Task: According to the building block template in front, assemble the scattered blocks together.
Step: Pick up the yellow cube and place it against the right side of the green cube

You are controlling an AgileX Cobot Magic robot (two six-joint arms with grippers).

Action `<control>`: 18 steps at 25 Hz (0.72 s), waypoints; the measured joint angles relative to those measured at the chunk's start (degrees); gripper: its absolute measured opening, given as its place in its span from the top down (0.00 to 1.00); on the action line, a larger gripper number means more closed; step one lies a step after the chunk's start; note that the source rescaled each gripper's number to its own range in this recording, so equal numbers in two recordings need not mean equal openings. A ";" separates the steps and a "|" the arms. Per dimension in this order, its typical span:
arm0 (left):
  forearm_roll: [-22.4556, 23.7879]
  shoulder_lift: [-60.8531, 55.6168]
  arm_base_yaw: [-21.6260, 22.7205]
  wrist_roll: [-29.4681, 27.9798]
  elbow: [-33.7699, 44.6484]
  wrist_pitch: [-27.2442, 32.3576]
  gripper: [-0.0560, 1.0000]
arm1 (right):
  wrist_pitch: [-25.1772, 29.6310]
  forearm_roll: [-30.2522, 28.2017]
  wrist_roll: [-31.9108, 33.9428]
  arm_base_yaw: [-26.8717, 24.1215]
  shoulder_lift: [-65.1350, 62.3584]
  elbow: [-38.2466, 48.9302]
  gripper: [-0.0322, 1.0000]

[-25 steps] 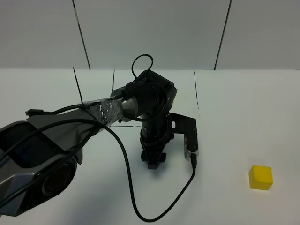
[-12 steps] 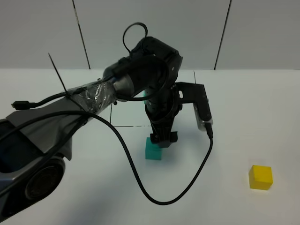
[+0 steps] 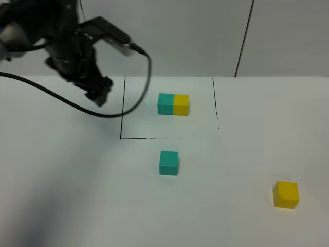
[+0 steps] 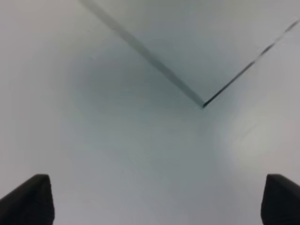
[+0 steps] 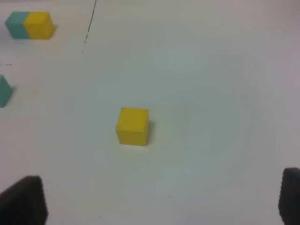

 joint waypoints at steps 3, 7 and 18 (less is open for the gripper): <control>-2.73 -5.77 8.48 -0.60 8.69 0.00 0.13 | 0.00 0.00 0.00 0.00 0.00 0.00 0.00; -9.70 -16.22 17.08 -0.91 21.32 0.00 0.14 | 0.00 0.00 0.00 0.00 0.00 0.00 0.00; -10.99 -61.40 19.46 -8.12 52.47 -6.16 0.16 | 0.00 0.00 0.00 0.00 0.00 0.00 0.00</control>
